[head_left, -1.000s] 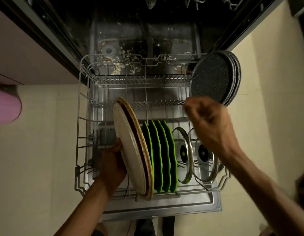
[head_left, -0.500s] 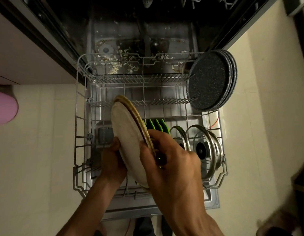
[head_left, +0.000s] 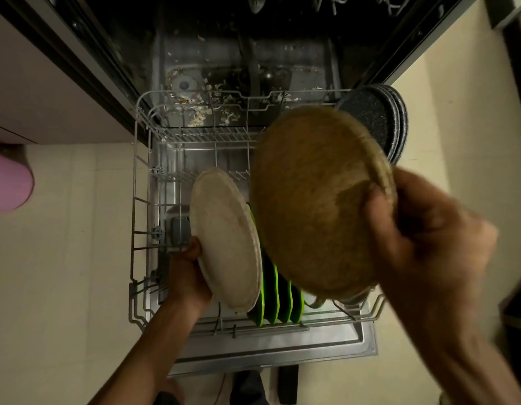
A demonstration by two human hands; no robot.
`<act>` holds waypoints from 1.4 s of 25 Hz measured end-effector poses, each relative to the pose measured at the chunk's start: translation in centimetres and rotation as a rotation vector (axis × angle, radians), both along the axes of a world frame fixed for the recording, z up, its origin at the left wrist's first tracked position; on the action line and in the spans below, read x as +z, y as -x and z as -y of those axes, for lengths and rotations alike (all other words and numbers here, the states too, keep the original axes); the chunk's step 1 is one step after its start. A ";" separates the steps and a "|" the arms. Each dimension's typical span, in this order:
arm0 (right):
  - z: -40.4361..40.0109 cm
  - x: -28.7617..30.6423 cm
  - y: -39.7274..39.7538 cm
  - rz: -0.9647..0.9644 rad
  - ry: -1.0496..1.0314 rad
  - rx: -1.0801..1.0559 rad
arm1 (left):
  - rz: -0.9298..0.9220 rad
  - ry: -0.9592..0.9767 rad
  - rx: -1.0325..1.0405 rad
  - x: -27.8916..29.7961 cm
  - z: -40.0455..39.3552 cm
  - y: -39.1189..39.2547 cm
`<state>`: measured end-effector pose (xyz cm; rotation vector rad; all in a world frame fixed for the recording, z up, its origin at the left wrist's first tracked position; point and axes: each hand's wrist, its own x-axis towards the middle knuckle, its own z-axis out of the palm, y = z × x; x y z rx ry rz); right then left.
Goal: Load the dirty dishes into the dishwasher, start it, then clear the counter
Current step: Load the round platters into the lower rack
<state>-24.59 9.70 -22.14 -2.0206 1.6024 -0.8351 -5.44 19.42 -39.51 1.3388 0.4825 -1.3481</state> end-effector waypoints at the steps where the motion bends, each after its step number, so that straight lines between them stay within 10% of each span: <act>1: 1.5 -0.4 1.2 0.004 -0.022 -0.034 | 0.020 -0.016 0.008 0.0 0.0 -0.1; 13: 12.6 -8.3 5.8 -0.289 -0.081 -0.166 | -0.017 0.016 -0.024 0.3 -0.6 0.1; 35: 14.3 -10.2 3.6 -0.234 -0.262 -0.102 | -0.071 0.024 -0.030 1.3 0.8 0.7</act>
